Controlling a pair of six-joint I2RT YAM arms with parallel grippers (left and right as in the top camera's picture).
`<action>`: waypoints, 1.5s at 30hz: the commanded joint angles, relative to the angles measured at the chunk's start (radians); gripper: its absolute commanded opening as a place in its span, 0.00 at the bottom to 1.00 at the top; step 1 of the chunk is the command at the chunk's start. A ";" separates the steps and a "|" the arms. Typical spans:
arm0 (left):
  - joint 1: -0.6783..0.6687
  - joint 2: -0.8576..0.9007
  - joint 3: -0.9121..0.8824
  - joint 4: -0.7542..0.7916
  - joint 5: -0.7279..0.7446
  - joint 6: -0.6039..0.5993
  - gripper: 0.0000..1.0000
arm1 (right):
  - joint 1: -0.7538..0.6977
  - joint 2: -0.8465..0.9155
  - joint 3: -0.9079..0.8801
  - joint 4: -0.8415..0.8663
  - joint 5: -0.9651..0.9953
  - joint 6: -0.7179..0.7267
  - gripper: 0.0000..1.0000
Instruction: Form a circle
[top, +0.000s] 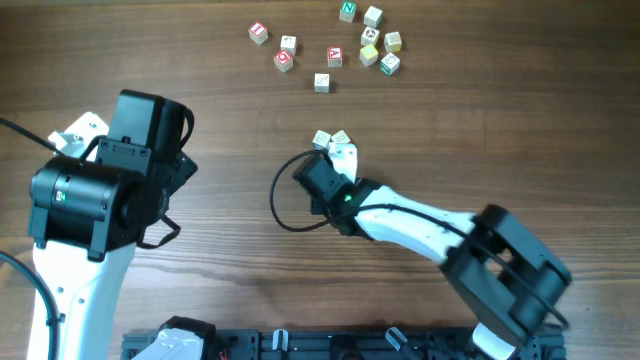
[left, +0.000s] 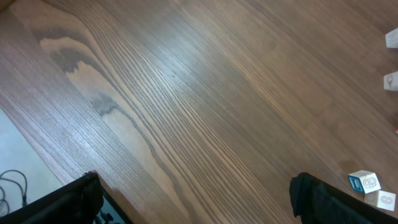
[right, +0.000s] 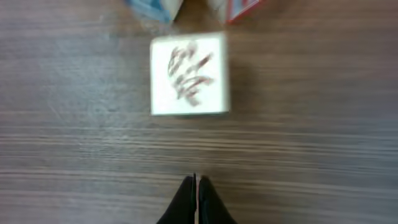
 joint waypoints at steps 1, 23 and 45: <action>0.008 -0.006 0.003 0.000 -0.003 0.002 1.00 | -0.069 -0.187 0.029 0.006 0.066 -0.092 0.05; 0.008 -0.006 0.003 0.000 -0.003 0.002 1.00 | -0.412 0.091 0.086 0.496 -0.427 -0.303 0.05; 0.008 -0.006 0.003 0.000 -0.003 0.002 1.00 | -0.334 0.097 0.097 0.528 -0.428 -0.282 0.05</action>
